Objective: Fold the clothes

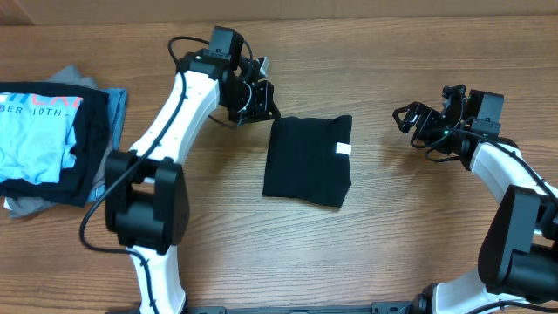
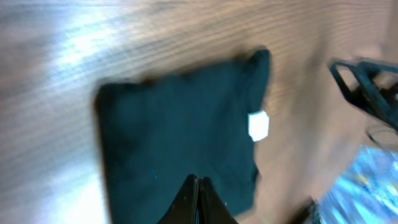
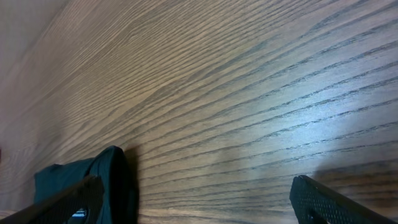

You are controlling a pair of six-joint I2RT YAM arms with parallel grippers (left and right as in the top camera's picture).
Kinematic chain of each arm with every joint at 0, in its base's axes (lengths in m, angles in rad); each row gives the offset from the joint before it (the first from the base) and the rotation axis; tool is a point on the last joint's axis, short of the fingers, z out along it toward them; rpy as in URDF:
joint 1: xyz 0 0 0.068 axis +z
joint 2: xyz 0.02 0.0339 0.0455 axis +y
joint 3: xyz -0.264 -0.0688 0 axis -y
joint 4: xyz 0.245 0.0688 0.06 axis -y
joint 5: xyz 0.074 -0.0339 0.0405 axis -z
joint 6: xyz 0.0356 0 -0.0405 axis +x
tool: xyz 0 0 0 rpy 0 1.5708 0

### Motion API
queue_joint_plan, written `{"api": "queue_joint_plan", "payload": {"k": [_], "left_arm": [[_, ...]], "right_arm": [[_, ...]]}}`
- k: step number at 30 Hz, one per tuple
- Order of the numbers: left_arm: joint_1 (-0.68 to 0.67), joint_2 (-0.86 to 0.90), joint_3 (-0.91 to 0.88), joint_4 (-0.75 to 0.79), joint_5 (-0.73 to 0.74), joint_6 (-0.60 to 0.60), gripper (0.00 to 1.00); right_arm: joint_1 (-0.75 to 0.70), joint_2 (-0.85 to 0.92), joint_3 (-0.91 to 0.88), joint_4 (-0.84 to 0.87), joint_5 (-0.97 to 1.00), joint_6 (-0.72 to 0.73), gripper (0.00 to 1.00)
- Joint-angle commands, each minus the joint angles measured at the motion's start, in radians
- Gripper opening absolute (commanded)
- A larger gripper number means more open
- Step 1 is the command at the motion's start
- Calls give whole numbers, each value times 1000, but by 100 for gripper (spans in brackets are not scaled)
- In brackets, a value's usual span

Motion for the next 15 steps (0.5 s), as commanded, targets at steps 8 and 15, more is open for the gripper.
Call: {"api": "queue_joint_plan", "payload": {"k": [8,15], "left_arm": [[-55,28,-146,-141,142,312,4],[-56,28,-325,-60,254,388,4]], "right_arm": [[-2,-19,2,6,4,1,100],[-2,-19,2,6,4,1,100]]}}
